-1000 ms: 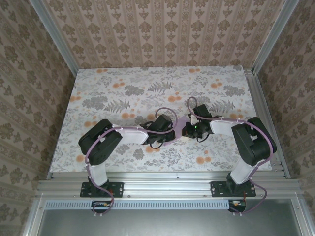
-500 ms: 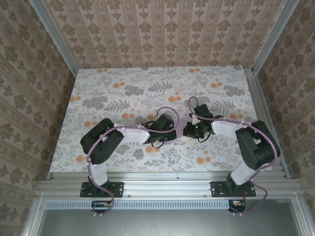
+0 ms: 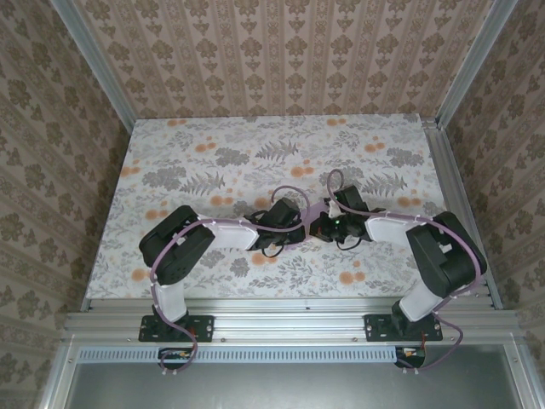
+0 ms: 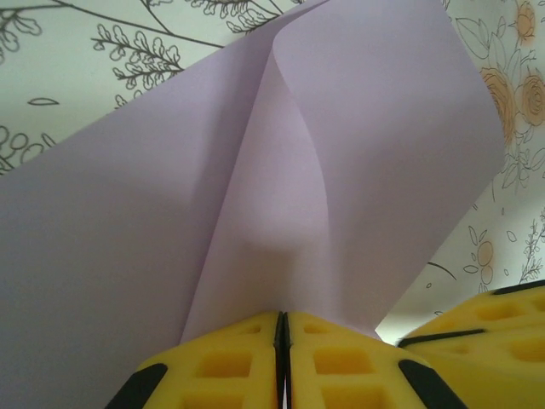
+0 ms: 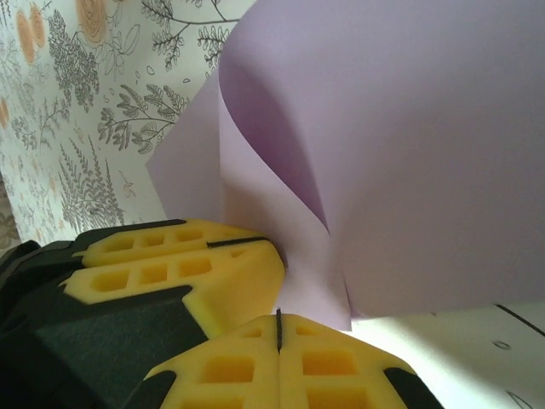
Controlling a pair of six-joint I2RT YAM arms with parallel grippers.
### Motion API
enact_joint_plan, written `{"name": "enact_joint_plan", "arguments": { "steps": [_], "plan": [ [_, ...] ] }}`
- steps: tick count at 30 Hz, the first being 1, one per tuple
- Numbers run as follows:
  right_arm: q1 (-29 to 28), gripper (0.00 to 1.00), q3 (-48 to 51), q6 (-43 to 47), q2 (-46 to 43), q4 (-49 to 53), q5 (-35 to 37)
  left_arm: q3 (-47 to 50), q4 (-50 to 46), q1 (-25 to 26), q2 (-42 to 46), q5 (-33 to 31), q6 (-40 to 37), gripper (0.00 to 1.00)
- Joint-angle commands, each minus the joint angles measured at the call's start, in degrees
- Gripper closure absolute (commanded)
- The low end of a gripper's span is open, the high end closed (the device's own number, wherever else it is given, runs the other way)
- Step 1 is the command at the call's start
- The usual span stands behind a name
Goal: Fold a paper plane with a square sheet of paper (pick it up from the middle)
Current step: Fold the triangle a second time at the center of the table.
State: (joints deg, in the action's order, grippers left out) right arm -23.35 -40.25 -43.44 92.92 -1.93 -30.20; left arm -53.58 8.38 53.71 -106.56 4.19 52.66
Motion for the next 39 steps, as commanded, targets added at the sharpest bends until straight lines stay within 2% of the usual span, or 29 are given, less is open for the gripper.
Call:
{"name": "enact_joint_plan", "arguments": {
  "steps": [1, 10, 20, 32, 39],
  "plan": [
    [-0.5, 0.96, 0.6, -2.9, 2.0, -3.6, -1.7, 2.6, -4.4, 0.6, -1.5, -1.0, -1.2, 0.89],
    [-0.5, 0.97, -0.2, -0.6, 5.9, -1.5, 1.3, 3.0, -3.8, 0.6, -1.2, -0.8, -1.1, 0.89],
    [-0.5, 0.97, -1.1, 3.7, 7.6, 5.8, 6.9, 2.8, -2.6, 0.6, 1.8, 0.3, -1.9, 0.88],
    [-0.5, 0.98, -0.6, 5.8, 9.4, 7.1, 8.1, 5.2, -5.2, 0.7, 10.0, 0.6, -2.0, 0.85],
    [-0.6, 0.98, -0.8, 6.2, 9.0, 7.7, 8.4, 6.9, -2.7, 0.8, 8.5, 3.1, -1.2, 0.87]
  ]
}}
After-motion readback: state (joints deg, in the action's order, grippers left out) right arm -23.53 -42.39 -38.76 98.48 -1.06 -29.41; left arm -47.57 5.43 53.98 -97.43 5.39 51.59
